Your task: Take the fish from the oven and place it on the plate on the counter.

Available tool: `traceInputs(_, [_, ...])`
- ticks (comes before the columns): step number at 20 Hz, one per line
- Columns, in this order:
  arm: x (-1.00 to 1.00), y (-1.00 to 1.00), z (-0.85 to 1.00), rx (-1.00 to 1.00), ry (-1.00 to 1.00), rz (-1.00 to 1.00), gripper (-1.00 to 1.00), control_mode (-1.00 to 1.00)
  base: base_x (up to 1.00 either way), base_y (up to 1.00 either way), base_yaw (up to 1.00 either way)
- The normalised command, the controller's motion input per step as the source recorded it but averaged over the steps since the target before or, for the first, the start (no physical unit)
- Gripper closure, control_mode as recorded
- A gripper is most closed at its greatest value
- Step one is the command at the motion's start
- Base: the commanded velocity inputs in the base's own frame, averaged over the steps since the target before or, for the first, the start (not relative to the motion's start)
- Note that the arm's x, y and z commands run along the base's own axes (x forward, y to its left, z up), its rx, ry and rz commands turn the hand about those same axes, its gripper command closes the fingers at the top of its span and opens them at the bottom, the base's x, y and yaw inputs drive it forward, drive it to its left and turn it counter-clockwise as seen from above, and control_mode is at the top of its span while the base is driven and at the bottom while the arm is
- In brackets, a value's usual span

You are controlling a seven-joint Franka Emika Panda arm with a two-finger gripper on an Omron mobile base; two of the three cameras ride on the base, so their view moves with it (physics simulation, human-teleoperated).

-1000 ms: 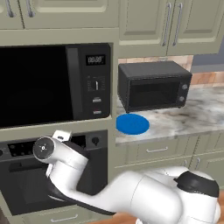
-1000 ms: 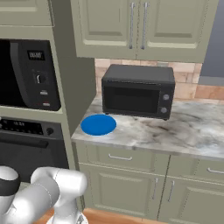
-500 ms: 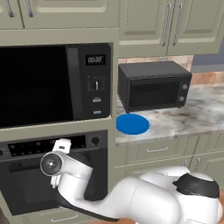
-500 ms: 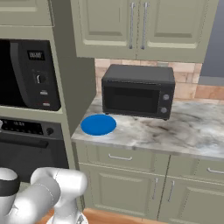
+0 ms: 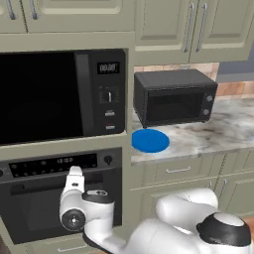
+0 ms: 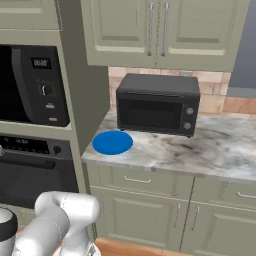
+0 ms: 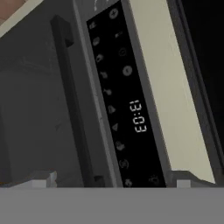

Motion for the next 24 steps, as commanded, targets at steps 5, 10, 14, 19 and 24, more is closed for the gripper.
traceInputs(5, [0.01,0.14,-0.04,-0.02,-0.02,0.04,-1.0,-1.0,0.0,0.0,0.0])
traceInputs(10, [0.0,0.1,-0.08,-0.12,0.04,0.0,-1.0,-1.0,0.0,0.0,0.0])
traceInputs(14, [0.0,0.16,-0.27,-0.13,0.04,0.0,-1.0,-1.0,0.0,0.0,0.0])
traceInputs(19, [0.05,0.14,-0.22,-0.13,-0.01,0.0,-1.0,-1.0,0.0,0.0,0.0])
traceInputs(24, [0.34,0.14,-0.06,-0.1,-0.08,0.0,-1.0,-1.0,0.0,0.0,0.0])
